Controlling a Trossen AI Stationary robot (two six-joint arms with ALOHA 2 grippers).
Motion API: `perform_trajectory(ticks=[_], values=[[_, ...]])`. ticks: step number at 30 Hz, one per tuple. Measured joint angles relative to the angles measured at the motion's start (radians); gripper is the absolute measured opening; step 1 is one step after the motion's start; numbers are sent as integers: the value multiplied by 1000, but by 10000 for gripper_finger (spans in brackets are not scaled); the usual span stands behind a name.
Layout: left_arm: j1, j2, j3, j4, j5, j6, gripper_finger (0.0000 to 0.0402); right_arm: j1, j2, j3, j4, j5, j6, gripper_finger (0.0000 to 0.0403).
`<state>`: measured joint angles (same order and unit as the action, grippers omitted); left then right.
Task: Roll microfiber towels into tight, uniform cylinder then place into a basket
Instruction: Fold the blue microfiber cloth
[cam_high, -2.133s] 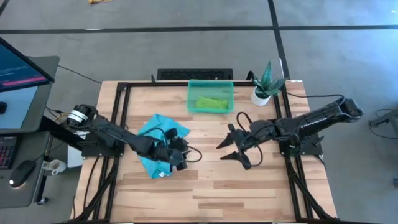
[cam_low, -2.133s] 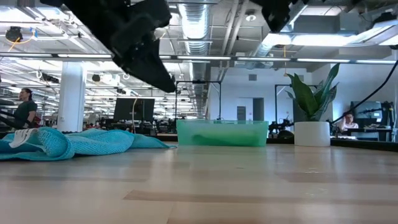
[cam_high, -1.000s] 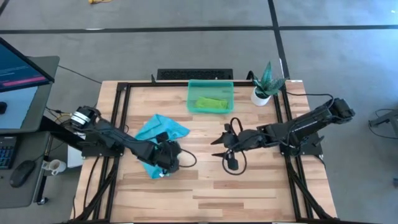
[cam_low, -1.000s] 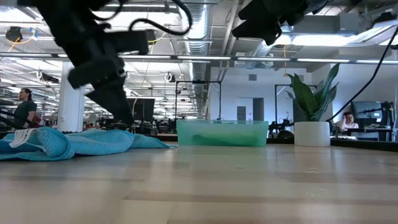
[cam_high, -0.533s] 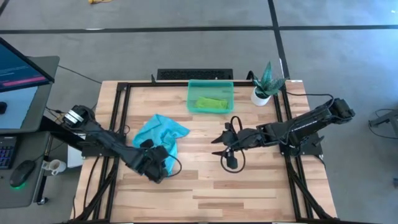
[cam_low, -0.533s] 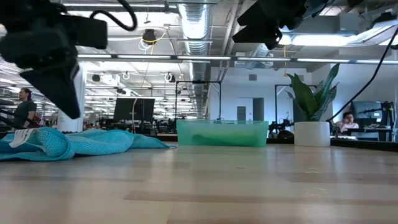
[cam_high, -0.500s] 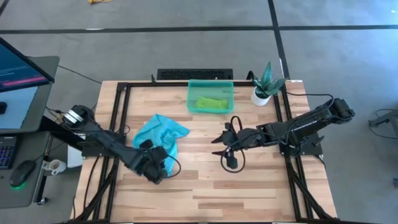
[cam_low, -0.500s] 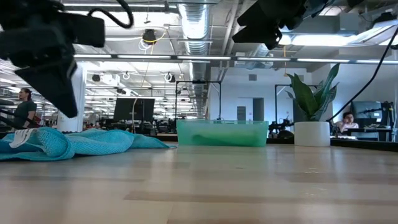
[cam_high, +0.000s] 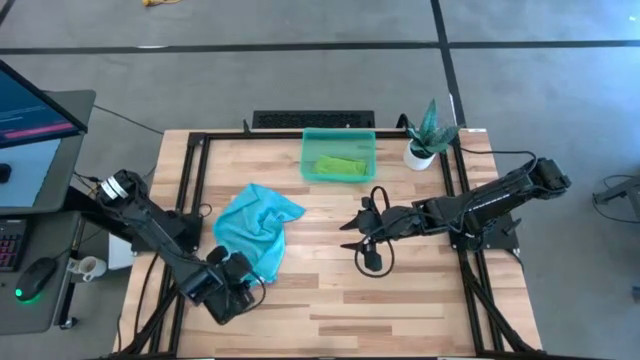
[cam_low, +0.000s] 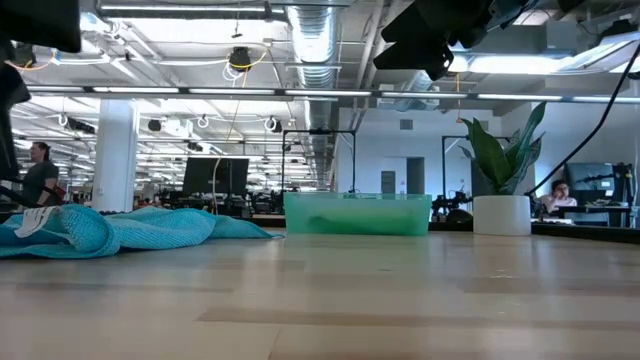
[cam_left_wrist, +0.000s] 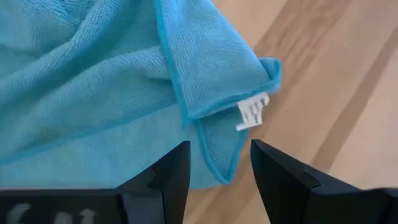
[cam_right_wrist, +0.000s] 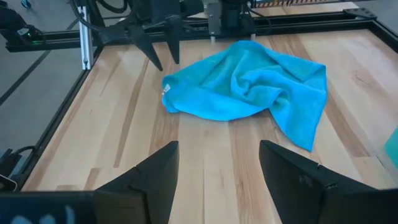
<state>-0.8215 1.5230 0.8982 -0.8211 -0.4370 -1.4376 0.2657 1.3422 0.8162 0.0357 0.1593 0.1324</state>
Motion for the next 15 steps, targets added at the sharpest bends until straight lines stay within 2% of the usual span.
perform_trajectory(ticks=[7, 15], values=[[-29, 0, 0, 1, -106, -29, 160, 0, 0, 0, 0, 0, 0, 244], [-29, 72, 0, 5, -100, -41, 160, 0, 0, 0, 0, 0, 0, 244]])
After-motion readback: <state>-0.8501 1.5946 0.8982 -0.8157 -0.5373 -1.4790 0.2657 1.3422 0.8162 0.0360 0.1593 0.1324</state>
